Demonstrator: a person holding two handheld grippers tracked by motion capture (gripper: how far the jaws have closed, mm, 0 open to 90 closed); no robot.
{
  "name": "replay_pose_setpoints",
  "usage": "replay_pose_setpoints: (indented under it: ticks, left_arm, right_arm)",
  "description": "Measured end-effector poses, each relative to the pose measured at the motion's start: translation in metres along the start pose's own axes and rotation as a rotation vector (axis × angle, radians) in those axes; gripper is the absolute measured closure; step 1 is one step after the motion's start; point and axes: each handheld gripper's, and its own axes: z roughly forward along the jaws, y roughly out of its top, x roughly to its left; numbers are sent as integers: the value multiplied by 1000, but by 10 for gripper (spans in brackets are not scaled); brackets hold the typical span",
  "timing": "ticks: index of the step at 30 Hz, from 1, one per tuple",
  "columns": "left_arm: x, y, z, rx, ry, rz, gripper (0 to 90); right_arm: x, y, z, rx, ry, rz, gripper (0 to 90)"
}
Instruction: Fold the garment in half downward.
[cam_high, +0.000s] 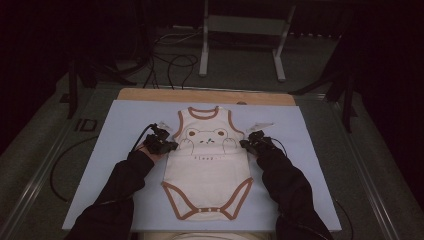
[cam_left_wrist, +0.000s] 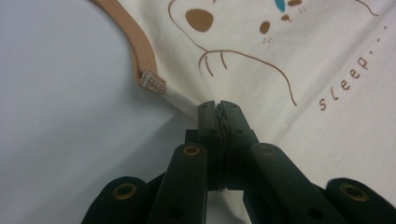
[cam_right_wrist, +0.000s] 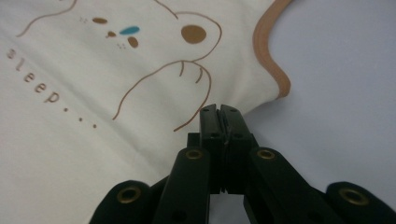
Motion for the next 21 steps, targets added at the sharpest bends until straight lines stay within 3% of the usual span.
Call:
replay_pose_setpoints:
  ticks: [10, 21]
  left_arm:
    - [-2, 1, -10, -13, -14, 12, 889]
    - [-9, 1, -29, -23, -29, 51, 889]
  right_arm:
    - [4, 2, -11, -5, 14, -27, 899]
    - [13, 7, -37, -46, 17, -70, 899]
